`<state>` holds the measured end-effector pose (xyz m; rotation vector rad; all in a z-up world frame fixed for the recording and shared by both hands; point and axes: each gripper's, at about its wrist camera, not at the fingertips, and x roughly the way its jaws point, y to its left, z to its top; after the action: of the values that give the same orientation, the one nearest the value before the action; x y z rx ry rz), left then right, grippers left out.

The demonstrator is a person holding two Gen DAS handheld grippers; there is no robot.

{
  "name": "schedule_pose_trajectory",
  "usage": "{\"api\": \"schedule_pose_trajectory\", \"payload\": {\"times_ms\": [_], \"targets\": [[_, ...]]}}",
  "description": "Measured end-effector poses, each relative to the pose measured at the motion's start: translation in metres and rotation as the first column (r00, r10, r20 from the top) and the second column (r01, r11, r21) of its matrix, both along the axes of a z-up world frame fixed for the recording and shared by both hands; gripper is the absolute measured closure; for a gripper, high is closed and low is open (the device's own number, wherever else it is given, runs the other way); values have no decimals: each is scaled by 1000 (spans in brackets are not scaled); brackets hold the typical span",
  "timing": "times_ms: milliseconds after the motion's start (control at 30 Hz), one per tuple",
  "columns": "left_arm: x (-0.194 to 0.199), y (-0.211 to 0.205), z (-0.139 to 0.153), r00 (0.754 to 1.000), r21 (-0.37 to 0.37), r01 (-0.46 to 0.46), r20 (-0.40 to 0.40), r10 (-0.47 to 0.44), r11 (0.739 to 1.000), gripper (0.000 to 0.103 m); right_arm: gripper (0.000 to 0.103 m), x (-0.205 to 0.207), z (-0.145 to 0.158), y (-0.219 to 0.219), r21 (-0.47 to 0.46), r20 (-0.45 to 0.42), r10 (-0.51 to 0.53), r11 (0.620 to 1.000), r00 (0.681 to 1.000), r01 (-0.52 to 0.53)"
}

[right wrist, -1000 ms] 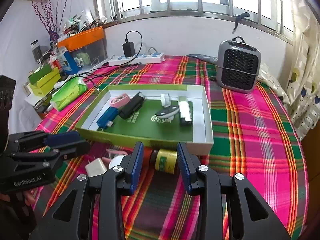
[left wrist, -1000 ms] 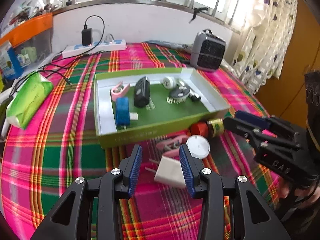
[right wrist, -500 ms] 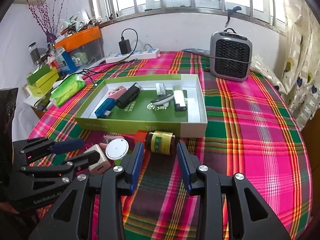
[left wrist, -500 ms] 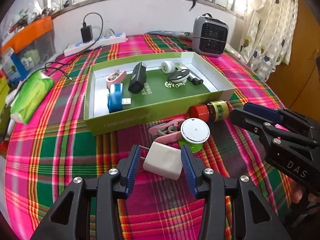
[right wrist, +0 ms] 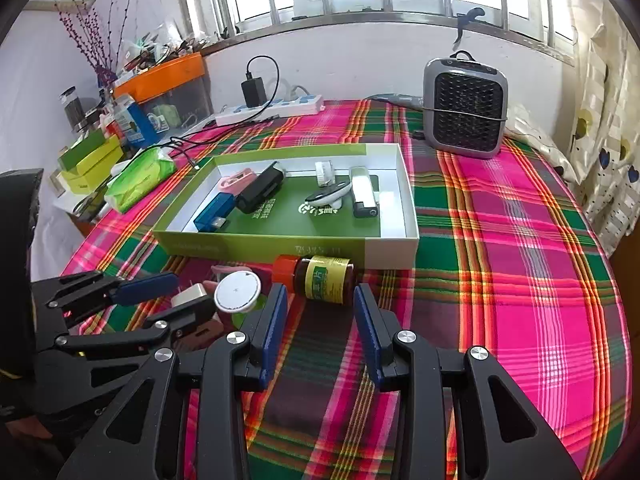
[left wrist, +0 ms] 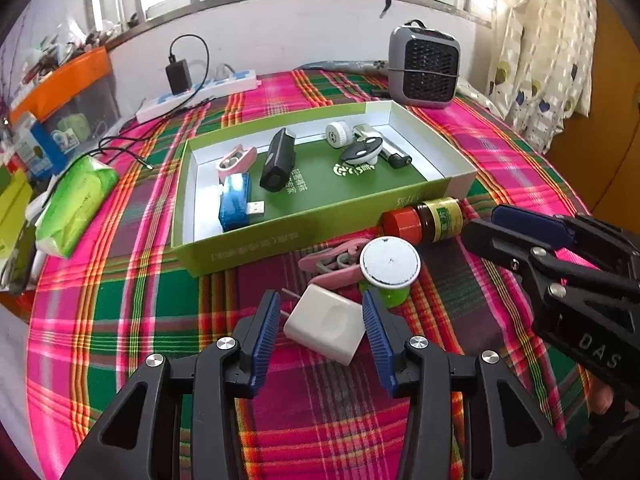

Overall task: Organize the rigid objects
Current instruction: 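Move the left gripper to the white charger plug while the right approaches the white round object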

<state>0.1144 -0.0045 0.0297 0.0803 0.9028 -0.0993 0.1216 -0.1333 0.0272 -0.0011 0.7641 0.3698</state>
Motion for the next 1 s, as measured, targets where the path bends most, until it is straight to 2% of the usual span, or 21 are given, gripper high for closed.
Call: {"api": "schedule_pose_trajectory", "payload": {"times_ms": [133,200,300,433,700,867,1000], "targets": [[2,3,1,1000,-13,-6,-24,6,1000,61,67,0,-2,-1,16,-9,1,1000,1000,-1],[6,1,2,999,-46,-4,-42,2,999,61,67,-1,-3,-1,16,-11,2,1000,1000,-2],[4,-7,0,999,10,0,-32,0,1000,60,67,0,-4,-1,21,-19,0,1000,1000,1],[6,-5,-1,999,1,-16,-40,16,1000,59,67,-2,-2,-4,25,-13,0,1000,1000,0],[-4,-3,-1,999,68,-21,-34,23,997,59,67,0,-5,-4,39,-26,10,999,1000,-9],[-13,1,-12,996,109,0,-93,11,994,59,67,-1,-6,-1,42,-30,26,999,999,-25],[-16,13,-13,995,88,-28,-94,36,996,59,67,-3,-8,1,41,-36,41,998,999,-40]]}}
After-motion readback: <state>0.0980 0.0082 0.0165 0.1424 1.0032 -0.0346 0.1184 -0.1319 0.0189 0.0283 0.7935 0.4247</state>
